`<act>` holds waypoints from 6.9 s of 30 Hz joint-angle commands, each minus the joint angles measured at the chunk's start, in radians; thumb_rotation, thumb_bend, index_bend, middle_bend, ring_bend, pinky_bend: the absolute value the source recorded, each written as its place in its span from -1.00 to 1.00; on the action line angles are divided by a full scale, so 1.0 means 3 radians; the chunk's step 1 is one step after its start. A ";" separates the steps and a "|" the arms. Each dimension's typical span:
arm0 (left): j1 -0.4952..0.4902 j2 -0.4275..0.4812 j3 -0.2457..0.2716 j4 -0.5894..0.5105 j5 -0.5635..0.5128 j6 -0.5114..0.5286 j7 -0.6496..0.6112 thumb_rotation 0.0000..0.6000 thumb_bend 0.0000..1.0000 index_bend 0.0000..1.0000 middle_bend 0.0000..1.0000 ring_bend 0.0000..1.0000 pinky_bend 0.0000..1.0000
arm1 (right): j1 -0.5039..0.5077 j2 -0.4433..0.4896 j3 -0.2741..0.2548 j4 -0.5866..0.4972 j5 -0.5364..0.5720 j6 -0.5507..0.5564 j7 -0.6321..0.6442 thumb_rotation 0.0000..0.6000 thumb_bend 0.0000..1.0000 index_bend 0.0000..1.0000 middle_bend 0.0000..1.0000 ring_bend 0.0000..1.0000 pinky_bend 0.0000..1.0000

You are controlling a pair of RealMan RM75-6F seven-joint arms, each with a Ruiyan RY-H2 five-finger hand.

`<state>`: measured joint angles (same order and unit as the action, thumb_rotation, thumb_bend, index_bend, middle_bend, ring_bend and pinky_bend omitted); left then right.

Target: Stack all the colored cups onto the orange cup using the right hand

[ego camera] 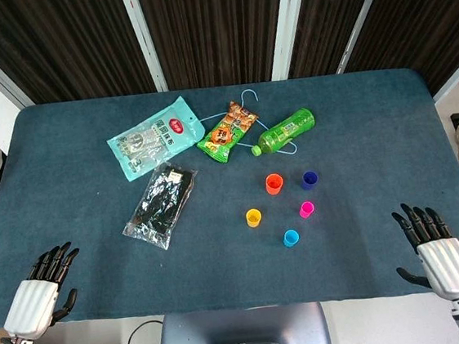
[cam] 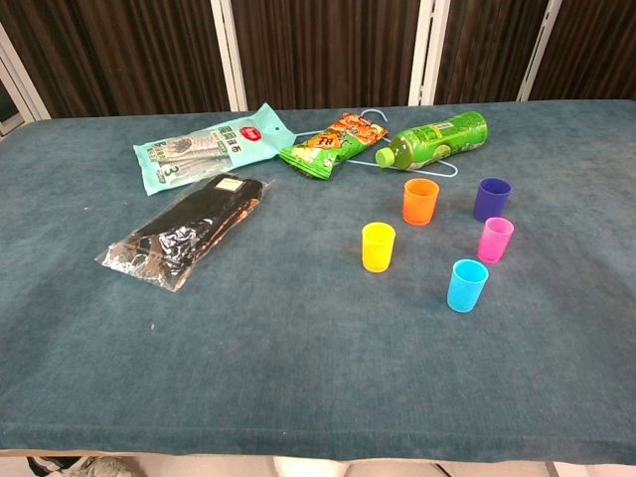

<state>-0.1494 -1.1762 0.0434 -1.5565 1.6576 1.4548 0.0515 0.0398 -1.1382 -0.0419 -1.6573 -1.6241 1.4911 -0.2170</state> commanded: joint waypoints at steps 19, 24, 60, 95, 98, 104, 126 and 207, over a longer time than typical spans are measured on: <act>0.0002 0.0018 -0.0030 0.0015 -0.0104 -0.0030 -0.0009 1.00 -0.06 -1.00 -1.00 -1.00 -0.77 | 0.1853 -0.0558 0.1099 0.0580 0.1737 -0.2133 -0.0822 1.00 -0.47 -0.62 -1.00 -1.00 -1.00; 0.0000 0.0028 -0.0033 0.0013 -0.0115 -0.0038 -0.0011 1.00 -0.06 -1.00 -1.00 -1.00 -0.77 | 0.2133 -0.0881 0.1052 0.0923 0.2126 -0.2230 -0.1166 1.00 -0.42 -0.46 -1.00 -1.00 -1.00; -0.0018 0.0049 -0.0025 0.0011 -0.0134 -0.0085 -0.0054 1.00 -0.06 -1.00 -1.00 -1.00 -0.77 | 0.2511 -0.1474 0.0898 0.1572 0.2458 -0.2019 -0.1125 1.00 0.03 0.26 -0.97 -1.00 -1.00; 0.0003 0.0107 0.0004 0.0003 -0.0073 -0.0024 -0.0146 1.00 -0.06 -1.00 -1.00 -1.00 -0.77 | 0.2703 -0.1645 0.0924 0.1113 0.2526 -0.1790 -0.1306 1.00 0.03 -0.77 -1.00 -1.00 -1.00; 0.0012 0.0113 0.0004 0.0002 -0.0063 0.0000 -0.0159 1.00 -0.06 -1.00 -1.00 -1.00 -0.77 | 0.2629 -0.1486 0.0865 0.0814 0.2349 -0.1707 -0.1228 1.00 0.03 -0.93 -1.00 -1.00 -1.00; 0.0007 0.0110 0.0012 0.0004 -0.0052 -0.0017 -0.0154 1.00 -0.06 -1.00 -1.00 -1.00 -0.77 | 0.2481 -0.1185 0.0590 0.0217 0.1914 -0.1647 -0.1147 1.00 0.03 -0.76 -1.00 -1.00 -1.00; 0.0013 0.0152 0.0003 0.0017 -0.0060 0.0004 -0.0257 1.00 -0.06 -1.00 -1.00 -1.00 -0.77 | 0.2672 -0.1913 0.0548 0.0918 0.2207 -0.1872 -0.1505 1.00 0.03 -0.24 -1.00 -1.00 -1.00; -0.0001 0.0117 0.0044 -0.0005 -0.0010 -0.0052 -0.0144 1.00 -0.06 -1.00 -1.00 -1.00 -0.77 | 0.1946 -0.0921 -0.0055 0.0123 0.0959 -0.1539 -0.1175 1.00 -0.05 -0.41 -1.00 -1.00 -1.00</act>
<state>-0.1493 -1.1412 0.0568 -1.5579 1.6553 1.4401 0.0083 0.6203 -1.3936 -0.0717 -1.6465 -1.3469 1.0435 -0.5754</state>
